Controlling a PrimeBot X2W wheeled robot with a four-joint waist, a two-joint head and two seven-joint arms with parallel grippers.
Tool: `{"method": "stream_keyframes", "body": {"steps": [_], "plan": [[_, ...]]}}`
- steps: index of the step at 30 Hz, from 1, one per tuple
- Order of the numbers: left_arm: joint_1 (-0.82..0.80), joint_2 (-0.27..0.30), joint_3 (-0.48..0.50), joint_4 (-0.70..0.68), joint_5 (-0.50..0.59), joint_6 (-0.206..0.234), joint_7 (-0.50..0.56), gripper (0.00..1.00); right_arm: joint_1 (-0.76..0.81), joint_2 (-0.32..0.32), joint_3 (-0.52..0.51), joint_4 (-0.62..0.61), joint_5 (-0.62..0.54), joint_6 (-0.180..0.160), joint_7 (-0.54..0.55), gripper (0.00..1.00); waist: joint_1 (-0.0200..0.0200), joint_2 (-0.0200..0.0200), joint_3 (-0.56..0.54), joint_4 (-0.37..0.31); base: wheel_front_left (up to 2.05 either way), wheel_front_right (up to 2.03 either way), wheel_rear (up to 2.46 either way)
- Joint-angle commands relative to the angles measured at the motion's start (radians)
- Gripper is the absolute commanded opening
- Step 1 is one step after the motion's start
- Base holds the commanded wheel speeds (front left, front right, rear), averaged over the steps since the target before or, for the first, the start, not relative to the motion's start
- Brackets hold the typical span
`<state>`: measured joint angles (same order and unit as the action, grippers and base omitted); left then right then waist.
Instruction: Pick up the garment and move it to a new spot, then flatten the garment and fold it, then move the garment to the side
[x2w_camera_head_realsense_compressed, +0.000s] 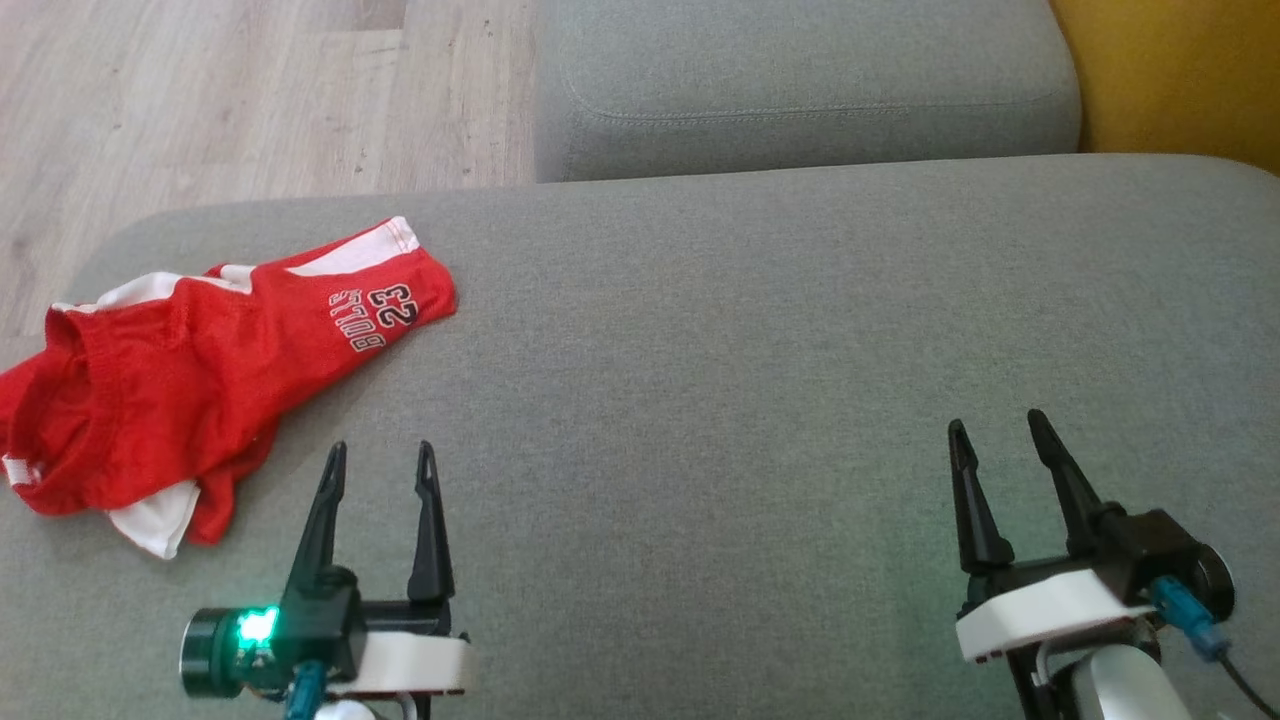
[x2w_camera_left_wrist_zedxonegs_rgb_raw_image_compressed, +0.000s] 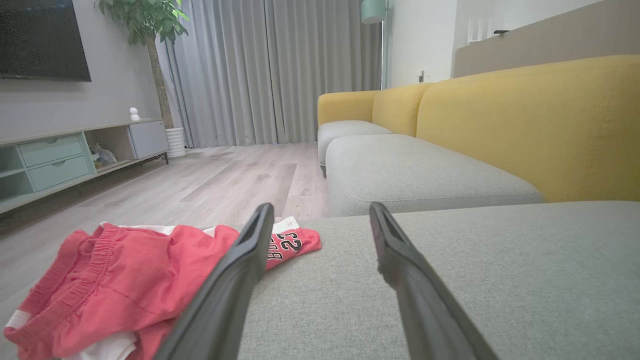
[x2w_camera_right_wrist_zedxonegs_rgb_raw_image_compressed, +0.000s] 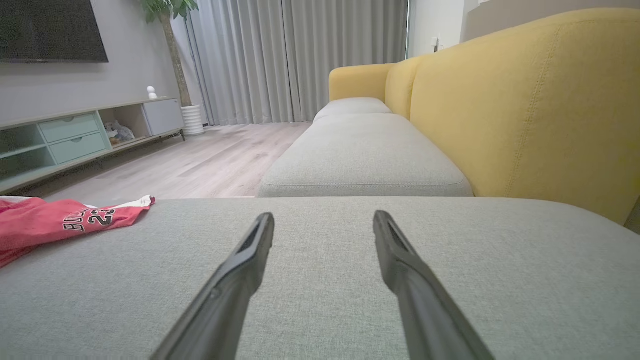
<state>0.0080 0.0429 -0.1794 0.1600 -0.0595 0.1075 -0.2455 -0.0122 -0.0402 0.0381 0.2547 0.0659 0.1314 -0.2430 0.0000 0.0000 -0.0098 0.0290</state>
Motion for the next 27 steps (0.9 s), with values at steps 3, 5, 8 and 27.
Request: {"method": "stream_keyframes", "body": {"steps": [3, 5, 8, 27], "plan": [[-0.039, 0.008, 0.026, -0.023, 0.023, 0.01, -0.016, 1.0, -0.056, -0.01, 0.015, -0.023, -0.033, -0.001, -0.019, 1.0, 0.0, 0.0, 0.0, 0.001, 0.0, 0.0, 0.0], [-0.04, 0.008, 0.028, -0.02, 0.02, 0.008, -0.016, 1.0, -0.056, -0.01, 0.011, -0.017, -0.031, -0.001, -0.019, 1.0, 0.0, 0.0, 0.0, 0.001, 0.0, 0.0, 0.0], [-0.041, 0.008, 0.031, -0.016, 0.018, 0.005, -0.016, 1.0, -0.057, -0.01, 0.009, -0.012, -0.029, -0.001, -0.019, 1.0, 0.0, 0.0, 0.001, 0.0, 0.0, 0.0, 0.0], [-0.052, 0.007, 0.0, 0.018, 0.013, 0.012, -0.016, 1.0, -0.029, -0.01, 0.004, -0.004, -0.033, -0.001, -0.019, 1.0, 0.0, 0.0, -0.012, 0.143, 0.0, 0.0, 0.0]]}}
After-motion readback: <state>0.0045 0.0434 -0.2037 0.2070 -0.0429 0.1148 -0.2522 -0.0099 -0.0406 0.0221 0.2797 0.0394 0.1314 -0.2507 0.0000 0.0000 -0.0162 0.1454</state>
